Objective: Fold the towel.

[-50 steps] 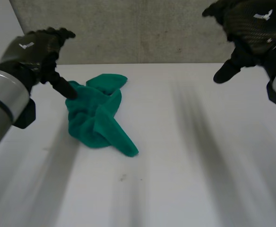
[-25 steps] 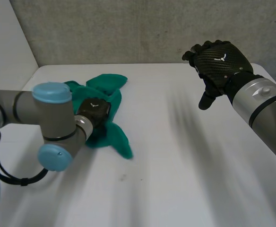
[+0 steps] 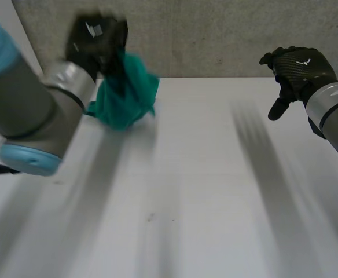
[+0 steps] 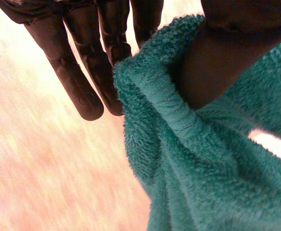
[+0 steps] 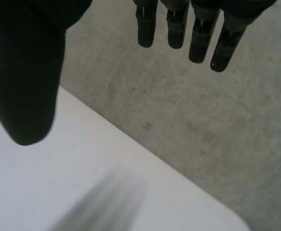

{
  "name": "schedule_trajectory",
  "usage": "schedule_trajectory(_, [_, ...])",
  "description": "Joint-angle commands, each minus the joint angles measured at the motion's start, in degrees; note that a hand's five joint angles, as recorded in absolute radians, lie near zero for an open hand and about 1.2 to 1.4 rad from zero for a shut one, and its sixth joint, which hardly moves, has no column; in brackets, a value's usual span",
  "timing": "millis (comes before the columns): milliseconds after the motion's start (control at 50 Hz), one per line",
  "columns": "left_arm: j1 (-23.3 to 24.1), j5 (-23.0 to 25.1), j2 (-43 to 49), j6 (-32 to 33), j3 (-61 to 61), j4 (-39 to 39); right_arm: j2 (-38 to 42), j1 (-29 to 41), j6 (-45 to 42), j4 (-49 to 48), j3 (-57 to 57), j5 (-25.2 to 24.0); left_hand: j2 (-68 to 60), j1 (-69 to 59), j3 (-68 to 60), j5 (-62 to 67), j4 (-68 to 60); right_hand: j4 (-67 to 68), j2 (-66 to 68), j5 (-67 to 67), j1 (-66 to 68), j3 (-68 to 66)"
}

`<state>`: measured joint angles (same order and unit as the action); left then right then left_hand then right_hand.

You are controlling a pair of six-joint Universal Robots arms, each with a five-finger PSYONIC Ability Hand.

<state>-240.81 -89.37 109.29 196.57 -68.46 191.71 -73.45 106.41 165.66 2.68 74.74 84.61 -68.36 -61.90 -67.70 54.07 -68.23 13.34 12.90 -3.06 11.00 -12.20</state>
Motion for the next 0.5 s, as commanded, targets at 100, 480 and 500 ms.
schedule_trajectory(100, [1.84,0.68,-16.91,-3.21,0.08,0.51,9.91,-0.32,22.78,1.63,-7.59,-13.15,-11.64,-18.10,-12.30,15.93,-11.77,-3.34,-2.90,3.06,-1.00,2.20])
schedule_trajectory(480, [5.18,0.07,-18.32,-3.21,1.14,3.58,28.36,15.06,40.97,2.77,-20.77,-15.82,-11.64,-18.10,-12.30,15.93,-11.77,66.40,66.83,-66.68,68.73,-67.54])
schedule_trajectory(500, [5.00,-0.45,-18.41,-3.12,1.14,3.93,28.36,14.88,40.54,2.95,-20.95,-14.22,-11.64,-18.10,-12.30,15.93,-11.77,66.66,67.10,-66.94,69.00,-67.80])
